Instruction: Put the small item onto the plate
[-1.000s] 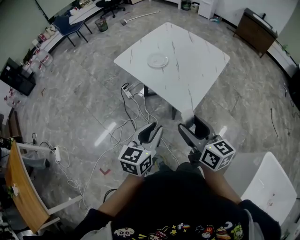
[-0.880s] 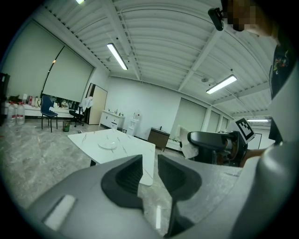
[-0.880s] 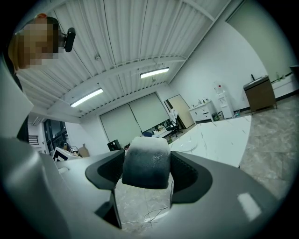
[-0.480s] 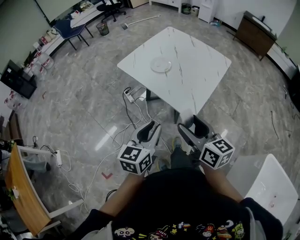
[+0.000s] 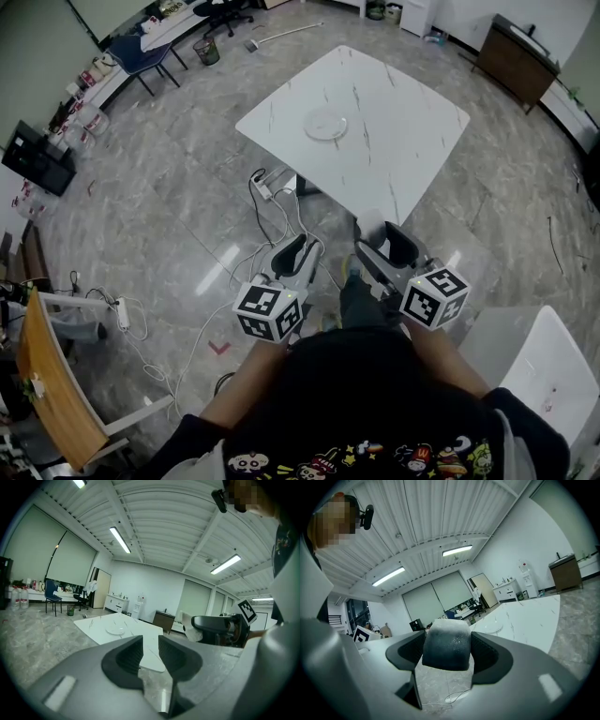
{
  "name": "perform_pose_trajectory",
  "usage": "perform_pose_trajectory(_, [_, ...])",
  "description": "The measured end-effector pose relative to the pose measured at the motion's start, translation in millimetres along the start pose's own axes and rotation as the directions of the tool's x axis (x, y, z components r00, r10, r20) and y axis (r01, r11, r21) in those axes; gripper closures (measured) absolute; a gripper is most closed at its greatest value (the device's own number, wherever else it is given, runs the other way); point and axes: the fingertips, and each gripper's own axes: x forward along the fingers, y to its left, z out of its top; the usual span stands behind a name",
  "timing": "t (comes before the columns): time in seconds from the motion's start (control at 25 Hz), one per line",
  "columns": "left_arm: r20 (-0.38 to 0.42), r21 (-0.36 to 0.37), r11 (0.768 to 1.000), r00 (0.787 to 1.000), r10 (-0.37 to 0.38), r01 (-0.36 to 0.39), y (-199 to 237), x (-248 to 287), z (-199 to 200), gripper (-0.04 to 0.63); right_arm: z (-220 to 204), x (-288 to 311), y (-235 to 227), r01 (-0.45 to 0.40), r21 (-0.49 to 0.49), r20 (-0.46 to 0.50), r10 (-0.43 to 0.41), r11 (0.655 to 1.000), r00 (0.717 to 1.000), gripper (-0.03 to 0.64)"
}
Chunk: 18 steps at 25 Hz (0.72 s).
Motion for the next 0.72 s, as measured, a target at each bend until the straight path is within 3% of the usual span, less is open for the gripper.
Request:
perform_pose_trajectory(0.4, [-0.014, -0.002, 1.0, 1.0, 0.01, -0.01, 30.4, 45.6, 13.0, 0.399, 15.5, 42.2, -36.8, -0.012, 0.011, -0.02, 0.012, 1.0, 1.0, 0.284])
perform_pose_trajectory(0.72, [-0.036, -0.008, 1.0, 0.999, 0.019, -0.019, 64.0, 113.0, 29.3, 0.399, 40.5, 92.0, -88.4, -0.019, 0.023, -0.037, 0.02, 1.0, 0.999, 0.285])
